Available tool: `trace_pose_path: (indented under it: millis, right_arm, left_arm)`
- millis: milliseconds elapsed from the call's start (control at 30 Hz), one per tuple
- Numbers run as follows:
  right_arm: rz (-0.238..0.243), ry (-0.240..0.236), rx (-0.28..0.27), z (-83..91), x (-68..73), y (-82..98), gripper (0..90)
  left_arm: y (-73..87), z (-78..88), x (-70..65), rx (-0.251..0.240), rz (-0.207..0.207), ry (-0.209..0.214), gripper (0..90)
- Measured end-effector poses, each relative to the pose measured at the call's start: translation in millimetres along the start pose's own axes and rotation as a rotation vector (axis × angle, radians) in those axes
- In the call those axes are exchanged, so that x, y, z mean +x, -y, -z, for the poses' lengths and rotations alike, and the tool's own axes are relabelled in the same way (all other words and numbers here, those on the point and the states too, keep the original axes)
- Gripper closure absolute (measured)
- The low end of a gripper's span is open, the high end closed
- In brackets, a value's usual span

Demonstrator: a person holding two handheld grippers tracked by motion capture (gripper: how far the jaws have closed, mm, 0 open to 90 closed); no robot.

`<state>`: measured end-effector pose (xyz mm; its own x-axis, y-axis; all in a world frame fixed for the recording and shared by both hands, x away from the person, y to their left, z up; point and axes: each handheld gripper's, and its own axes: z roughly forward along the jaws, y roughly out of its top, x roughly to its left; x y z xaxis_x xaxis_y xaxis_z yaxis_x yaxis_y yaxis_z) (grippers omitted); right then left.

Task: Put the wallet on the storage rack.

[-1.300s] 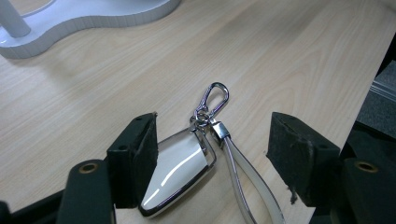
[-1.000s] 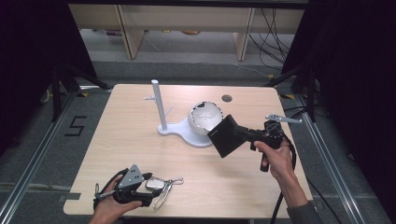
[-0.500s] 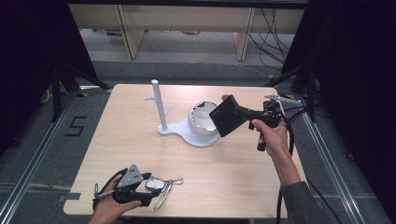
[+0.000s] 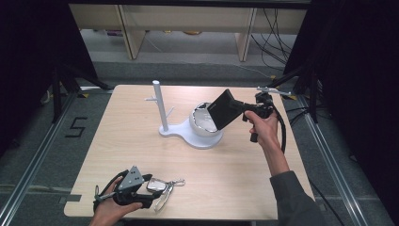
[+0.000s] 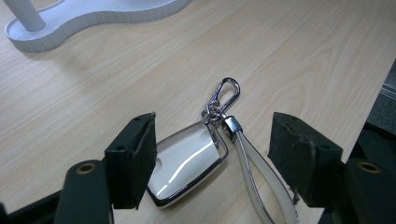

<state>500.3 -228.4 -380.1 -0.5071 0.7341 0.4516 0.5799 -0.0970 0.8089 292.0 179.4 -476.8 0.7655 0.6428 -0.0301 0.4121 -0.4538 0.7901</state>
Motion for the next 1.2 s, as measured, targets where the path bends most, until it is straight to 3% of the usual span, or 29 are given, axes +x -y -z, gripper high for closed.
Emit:
trace_pose_path:
  millis: [33, 67, 200, 233, 300, 333, 367, 633, 733, 800, 867, 900, 1000, 1067, 1100, 1200]
  right_arm:
    - [-0.031, 0.001, 0.002, -2.6, 1.1, 0.0, 78.4]
    - [-0.006, 0.011, -0.001, -6.9, -3.2, -0.8, 78.4]
    - [-0.021, 0.023, 0.015, -17.9, -6.3, -1.1, 78.4]
    - [-0.054, 0.034, 0.019, -23.4, -6.3, -1.1, 78.3]
    - [-0.061, 0.040, 0.023, -26.5, -6.2, -1.0, 78.4]
    - [-0.029, 0.044, 0.023, -30.5, -9.4, -0.9, 78.3]
    - [-0.066, 0.040, 0.033, -32.5, -6.7, -0.4, 78.3]
    - [-0.065, 0.045, 0.072, -56.7, -4.7, 9.6, 78.2]
    - [-0.049, 0.051, 0.085, -63.7, -6.9, 14.2, 78.2]
    - [-0.052, 0.055, 0.091, -67.9, -6.6, 17.3, 78.1]
    - [-0.054, 0.046, 0.101, -70.2, -5.4, 19.9, 78.0]
    - [-0.035, 0.052, 0.127, -74.4, -5.1, 23.2, 77.4]
    - [-0.002, 0.060, 0.130, -76.4, -6.9, 24.0, 76.2]
    - [-0.001, 0.056, 0.143, -76.1, -6.4, 23.6, 73.0]
    - [0.012, 0.083, 0.145, -73.8, -5.2, 22.5, 66.8]
    - [0.034, 0.093, 0.130, -70.1, -3.9, 20.6, 62.2]
  left_arm:
    - [0.1, 0.0, -0.1, 0.004, -0.004, 0.007, 31.9]
    - [0.1, -0.2, -0.7, 0.007, 0.004, 0.002, 31.9]
    - [1.3, -2.6, -1.1, -0.001, -0.005, 0.013, 31.9]
    - [1.4, -2.7, -1.4, -0.001, -0.003, 0.012, 31.9]
    - [1.3, -2.6, -1.6, 0.007, -0.009, 0.014, 31.9]
    - [1.2, -2.4, -1.5, 0.010, -0.013, 0.013, 31.9]
    - [1.3, -2.5, -0.7, 0.015, -0.019, 0.003, 31.9]
    - [2.7, -3.5, -1.6, 0.008, -0.006, 0.010, 31.9]
    - [3.2, -4.6, -1.0, 0.018, -0.015, 0.014, 31.9]
    - [4.3, -6.6, -2.6, 0.017, 0.002, 0.021, 31.9]
    - [4.3, -6.8, -1.4, 0.031, -0.019, 0.011, 31.8]
    - [4.5, -7.3, -2.0, 0.022, -0.012, 0.017, 31.8]
    - [4.3, -6.2, -0.7, 0.026, -0.017, 0.013, 31.7]
    - [4.1, -5.5, -0.1, 0.025, -0.016, 0.011, 31.6]
    - [4.2, -5.7, -0.3, 0.020, -0.010, 0.016, 31.5]
    - [5.0, -6.3, -0.7, 0.024, -0.002, 0.015, 31.3]
